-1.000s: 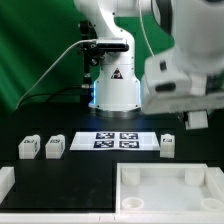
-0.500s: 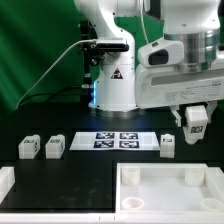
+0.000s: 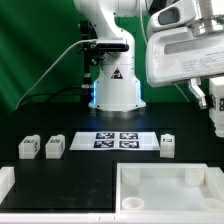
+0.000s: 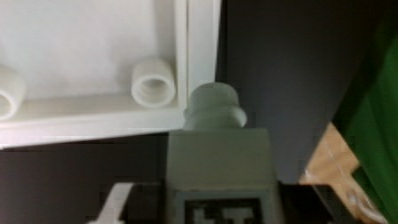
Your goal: Assemble one leg
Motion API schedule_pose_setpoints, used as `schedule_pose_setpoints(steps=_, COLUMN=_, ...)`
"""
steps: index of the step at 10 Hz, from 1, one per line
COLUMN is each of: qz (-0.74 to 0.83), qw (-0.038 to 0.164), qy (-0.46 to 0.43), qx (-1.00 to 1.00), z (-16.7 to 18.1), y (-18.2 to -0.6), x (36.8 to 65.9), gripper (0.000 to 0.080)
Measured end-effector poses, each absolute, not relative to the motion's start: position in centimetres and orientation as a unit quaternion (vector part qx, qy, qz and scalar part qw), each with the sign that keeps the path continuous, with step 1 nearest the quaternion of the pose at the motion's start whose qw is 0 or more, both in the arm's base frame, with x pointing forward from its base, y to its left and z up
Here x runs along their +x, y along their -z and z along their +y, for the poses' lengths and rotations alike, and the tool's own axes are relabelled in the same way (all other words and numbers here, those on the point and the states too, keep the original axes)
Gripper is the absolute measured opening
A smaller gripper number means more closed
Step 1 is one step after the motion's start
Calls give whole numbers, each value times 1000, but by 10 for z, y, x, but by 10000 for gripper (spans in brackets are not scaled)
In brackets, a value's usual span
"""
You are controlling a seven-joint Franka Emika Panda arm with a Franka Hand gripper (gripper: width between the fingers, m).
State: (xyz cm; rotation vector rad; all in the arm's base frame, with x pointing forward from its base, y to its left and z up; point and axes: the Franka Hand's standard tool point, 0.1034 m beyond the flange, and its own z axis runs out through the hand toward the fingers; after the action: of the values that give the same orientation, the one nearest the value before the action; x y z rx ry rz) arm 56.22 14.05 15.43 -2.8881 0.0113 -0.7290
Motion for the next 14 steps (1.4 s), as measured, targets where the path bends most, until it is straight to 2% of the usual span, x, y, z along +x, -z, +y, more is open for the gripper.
schedule_pose_setpoints(steps=3, qz=1, qw=80, qy=250, qx=-965, z=139, y=-149, x=560, gripper=288)
schedule_pose_setpoints(steps=5, qz=-22, qw=66, qy=259, qx=-963, z=132, y=-149, x=593, gripper=288)
schedule_pose_setpoints(steps=7, qz=-22, qw=65, qy=272, qx=-960, z=131, y=-139, x=607, gripper=288)
schedule_pose_setpoints(steps=8, qz=-26, qw=64, qy=274, qx=-959, z=133, y=-130, x=607, gripper=288)
schedule_pose_setpoints(steps=12, qz=-26, qw=63, qy=272, qx=-960, z=131, y=-129, x=607, gripper=288)
schedule_pose_setpoints(steps=14, qz=-44, qw=46, qy=271, qx=-960, z=119, y=-109, x=617, gripper=290)
